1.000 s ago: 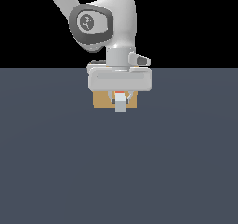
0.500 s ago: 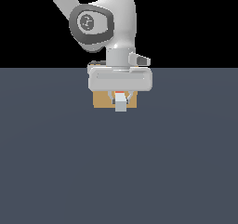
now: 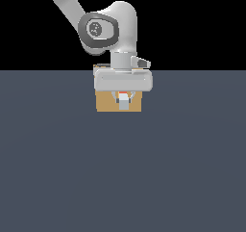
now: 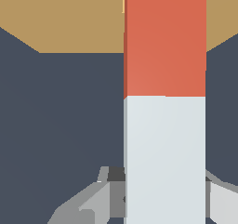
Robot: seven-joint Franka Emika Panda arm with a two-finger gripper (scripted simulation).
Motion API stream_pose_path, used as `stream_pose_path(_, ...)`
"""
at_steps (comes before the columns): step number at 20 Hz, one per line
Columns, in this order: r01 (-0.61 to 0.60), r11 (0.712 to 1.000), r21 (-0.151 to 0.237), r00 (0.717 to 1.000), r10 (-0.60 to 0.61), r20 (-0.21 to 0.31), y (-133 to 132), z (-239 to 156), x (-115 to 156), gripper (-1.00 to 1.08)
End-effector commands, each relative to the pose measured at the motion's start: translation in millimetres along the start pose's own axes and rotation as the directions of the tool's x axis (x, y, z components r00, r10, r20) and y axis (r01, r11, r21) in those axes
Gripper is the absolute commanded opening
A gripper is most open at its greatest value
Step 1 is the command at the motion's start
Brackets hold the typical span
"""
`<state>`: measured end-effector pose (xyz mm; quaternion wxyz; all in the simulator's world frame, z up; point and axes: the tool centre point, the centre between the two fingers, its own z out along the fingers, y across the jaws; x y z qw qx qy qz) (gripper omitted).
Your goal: Insert the peg into the horizontal hole in a box.
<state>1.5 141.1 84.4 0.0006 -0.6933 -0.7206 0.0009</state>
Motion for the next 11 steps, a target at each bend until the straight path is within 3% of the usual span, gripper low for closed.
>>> stream_pose_path(1,0.001,1.000,-0.003,1.000,-0.001,-0.001,0.2,-1.5,23.0,-1.00)
stream_pose_path(6,0.002,1.000,-0.004,1.000,-0.002,-0.001,0.8,-2.1,53.3,-1.00)
stream_pose_path(11,0.002,1.000,-0.004,1.000,-0.002,-0.001,1.8,-2.1,63.2,-1.00)
